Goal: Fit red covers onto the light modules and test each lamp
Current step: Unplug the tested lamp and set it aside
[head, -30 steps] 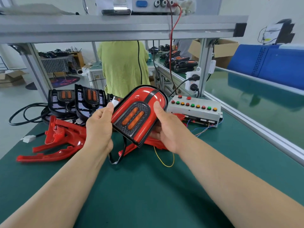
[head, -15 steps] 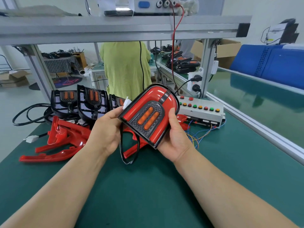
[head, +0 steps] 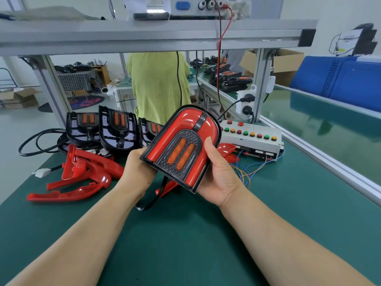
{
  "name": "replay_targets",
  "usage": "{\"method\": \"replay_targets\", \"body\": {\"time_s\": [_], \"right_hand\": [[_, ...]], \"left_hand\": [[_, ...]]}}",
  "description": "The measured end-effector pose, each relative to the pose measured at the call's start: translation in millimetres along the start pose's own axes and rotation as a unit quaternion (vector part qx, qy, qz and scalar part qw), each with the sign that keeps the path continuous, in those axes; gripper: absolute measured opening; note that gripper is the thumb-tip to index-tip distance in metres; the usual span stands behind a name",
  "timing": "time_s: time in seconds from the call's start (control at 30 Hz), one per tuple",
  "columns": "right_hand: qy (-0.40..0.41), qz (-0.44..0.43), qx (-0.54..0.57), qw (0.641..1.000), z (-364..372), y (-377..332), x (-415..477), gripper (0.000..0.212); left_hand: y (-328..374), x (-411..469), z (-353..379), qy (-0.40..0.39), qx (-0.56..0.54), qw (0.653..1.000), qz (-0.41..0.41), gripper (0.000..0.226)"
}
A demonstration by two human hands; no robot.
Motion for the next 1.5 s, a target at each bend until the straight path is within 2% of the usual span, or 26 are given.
{"method": "replay_targets", "body": {"time_s": [0.13,0.27,0.37,0.43,0.5,0.53,0.6,0.67,0.73,0.8,0.93,1.07,1.17,1.27,1.33,1.43,1.5], "right_hand": [[-0.002,-0.006,0.009,1.0,-1,-1,0,0.041],[0.009,-0.037,0.031,0.999,-2,-7,3,0.039],[0.032,-0.069,0.06,0.995,-6,-15,4,0.044],[0.055,-0.1,0.077,0.99,-9,-24,4,0.044],[0.073,-0.129,0.085,0.985,-11,-32,4,0.041],[0.081,-0.141,0.089,0.983,-13,-35,5,0.04],[0.091,-0.16,0.093,0.978,-15,-41,5,0.039],[0.091,-0.171,0.09,0.977,-18,-46,5,0.044],[0.086,-0.178,0.088,0.976,-20,-49,4,0.048],[0.079,-0.177,0.09,0.977,-19,-49,4,0.046],[0.058,-0.165,0.098,0.98,-17,-47,2,0.037],[0.01,-0.102,0.06,0.993,-13,-43,1,0.038],[-0.045,-0.031,0.005,0.999,-8,-35,-1,0.047],[-0.047,0.022,-0.056,0.997,-7,-24,-2,0.054],[-0.034,0.056,-0.094,0.993,-7,-18,-3,0.049],[-0.029,0.091,-0.146,0.985,-7,-14,-8,0.031],[-0.034,0.102,-0.168,0.98,-7,-10,-10,0.029]], "left_hand": [[2,-3,-3,-0.047,0.067,0.994,0.073,0.02],[3,0,-3,-0.072,0.056,0.988,0.122,0.025],[3,6,-10,0.027,0.097,0.982,0.159,0.023],[9,1,-15,0.105,0.126,0.964,0.209,0.022],[15,-6,-15,0.102,0.095,0.963,0.231,0.026],[18,-8,-13,0.061,0.08,0.97,0.22,0.036],[20,-15,0,-0.075,0.096,0.98,0.159,0.053],[13,-21,13,-0.205,0.155,0.965,0.051,0.061],[3,-23,20,-0.263,0.194,0.944,-0.051,0.067],[-3,-19,20,-0.252,0.175,0.946,-0.108,0.068],[-4,-5,8,-0.207,0.024,0.963,-0.171,0.069],[-1,3,-2,-0.16,-0.076,0.966,-0.189,0.084],[2,9,-12,-0.174,-0.101,0.96,-0.195,0.105],[4,13,-19,-0.194,-0.123,0.952,-0.2,0.113],[4,14,-22,-0.191,-0.135,0.953,-0.195,0.106],[7,15,-27,-0.165,-0.131,0.965,-0.158,0.076],[9,15,-27,-0.178,-0.129,0.966,-0.134,0.066]]}}
Point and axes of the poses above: each hand's wrist, its own x-axis towards the middle knuckle, its own z-axis out of the palm, y = z × x, the point moved 3 cm from there along x, towards the middle knuckle, and after that the axes turned 10 degrees about -z, right-handed, at the moved point
